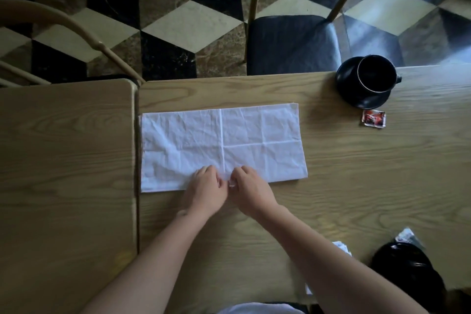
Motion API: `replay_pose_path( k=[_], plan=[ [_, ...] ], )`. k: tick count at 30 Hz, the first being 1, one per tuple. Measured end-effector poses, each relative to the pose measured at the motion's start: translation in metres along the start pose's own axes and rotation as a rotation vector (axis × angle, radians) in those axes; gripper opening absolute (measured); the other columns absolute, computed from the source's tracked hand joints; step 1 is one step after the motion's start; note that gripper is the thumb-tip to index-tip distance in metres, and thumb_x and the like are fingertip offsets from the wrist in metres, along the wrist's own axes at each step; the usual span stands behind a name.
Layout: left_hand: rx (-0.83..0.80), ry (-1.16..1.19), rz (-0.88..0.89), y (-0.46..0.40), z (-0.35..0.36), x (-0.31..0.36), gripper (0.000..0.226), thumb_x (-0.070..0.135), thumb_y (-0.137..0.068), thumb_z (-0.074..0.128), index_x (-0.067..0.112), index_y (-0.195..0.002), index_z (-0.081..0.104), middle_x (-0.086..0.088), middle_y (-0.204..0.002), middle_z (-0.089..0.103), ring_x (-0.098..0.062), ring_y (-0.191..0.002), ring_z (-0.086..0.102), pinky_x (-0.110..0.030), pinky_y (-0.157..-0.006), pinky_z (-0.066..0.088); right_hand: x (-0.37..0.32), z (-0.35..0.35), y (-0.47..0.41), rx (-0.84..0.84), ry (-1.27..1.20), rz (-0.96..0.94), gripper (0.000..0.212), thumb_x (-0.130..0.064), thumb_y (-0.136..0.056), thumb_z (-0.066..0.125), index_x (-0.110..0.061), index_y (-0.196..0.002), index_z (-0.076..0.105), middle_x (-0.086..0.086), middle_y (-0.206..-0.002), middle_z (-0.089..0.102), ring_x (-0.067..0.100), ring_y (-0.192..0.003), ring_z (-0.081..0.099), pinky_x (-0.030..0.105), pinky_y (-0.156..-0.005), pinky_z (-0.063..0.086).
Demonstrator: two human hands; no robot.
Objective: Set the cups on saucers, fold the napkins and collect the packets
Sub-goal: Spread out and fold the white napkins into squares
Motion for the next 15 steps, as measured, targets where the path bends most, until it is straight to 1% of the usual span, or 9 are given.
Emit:
replay_pose_path(
  k=[1,4,6,8,11,13,15],
  plan=[
    [0.007,-0.007,-0.056,-0.003,-0.004,-0.007,0.015,0.023,-0.080,0.056,0.021,-0.070,0.045,-0.009,-0.080,0.062,-0.033,-0.083,0.059,-0.038,-0.070,0.046,0.005,-0.003,0.000,0.008,0.019,0.016,0.029,-0.038,-0.086,0.042,-0.014,-0.093,0.056,0.007,-0.099,0.058,0.028,-0.098,0.055,0.038,-0.070,0.042],
    [0.028,-0.029,-0.209,-0.005,-0.020,-0.040,0.020,0.028,-0.084,0.053,0.020,-0.068,0.045,-0.007,-0.078,0.060,-0.032,-0.081,0.059,-0.034,-0.064,0.042,0.037,-0.018,0.005,0.103,0.091,0.086,0.014,-0.023,-0.093,0.048,-0.012,-0.087,0.055,0.009,-0.093,0.057,0.034,-0.086,0.058,0.035,-0.062,0.034],
    [0.064,-0.080,-0.269,0.000,-0.034,-0.063,0.019,0.027,-0.086,0.053,0.017,-0.071,0.048,-0.010,-0.079,0.062,-0.033,-0.082,0.060,-0.033,-0.064,0.038,0.063,-0.032,0.014,0.138,0.184,0.132,0.009,-0.020,-0.090,0.051,-0.013,-0.085,0.054,0.008,-0.091,0.057,0.035,-0.082,0.058,0.034,-0.060,0.033],
    [0.114,-0.154,-0.304,0.005,-0.047,-0.084,0.017,0.023,-0.088,0.052,0.012,-0.075,0.053,-0.015,-0.084,0.065,-0.035,-0.087,0.059,-0.036,-0.068,0.040,0.086,-0.044,0.022,0.154,0.272,0.152,0.005,-0.017,-0.085,0.053,-0.012,-0.085,0.053,0.009,-0.091,0.057,0.035,-0.084,0.058,0.035,-0.060,0.036],
    [0.136,-0.145,-0.386,0.007,-0.055,-0.102,0.019,0.021,-0.088,0.051,0.005,-0.078,0.056,-0.022,-0.085,0.064,-0.038,-0.086,0.057,-0.040,-0.073,0.044,0.102,-0.055,0.026,0.159,0.303,0.182,0.004,-0.014,-0.083,0.053,-0.011,-0.082,0.050,0.008,-0.089,0.055,0.033,-0.086,0.055,0.037,-0.063,0.041],
    [0.122,-0.119,-0.419,0.006,-0.054,-0.102,0.020,0.020,-0.088,0.050,0.003,-0.078,0.055,-0.022,-0.084,0.063,-0.039,-0.084,0.058,-0.040,-0.072,0.044,0.103,-0.057,0.027,0.159,0.293,0.185,0.005,-0.013,-0.083,0.052,-0.011,-0.081,0.048,0.007,-0.087,0.054,0.032,-0.084,0.054,0.038,-0.063,0.042],
    [0.136,-0.033,-0.465,0.008,-0.055,-0.102,0.020,0.018,-0.087,0.052,0.004,-0.073,0.052,-0.020,-0.077,0.061,-0.038,-0.077,0.058,-0.038,-0.064,0.041,0.104,-0.059,0.029,0.140,0.262,0.179,0.006,-0.014,-0.084,0.051,-0.012,-0.080,0.047,0.005,-0.087,0.053,0.030,-0.083,0.052,0.038,-0.063,0.043]
  ],
)
Point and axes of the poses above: each hand's wrist, its own y-axis away from the middle knuckle, its own z-axis out of the palm, x = y × z, the point moved 4 cm from there along -y, towards the middle knuckle
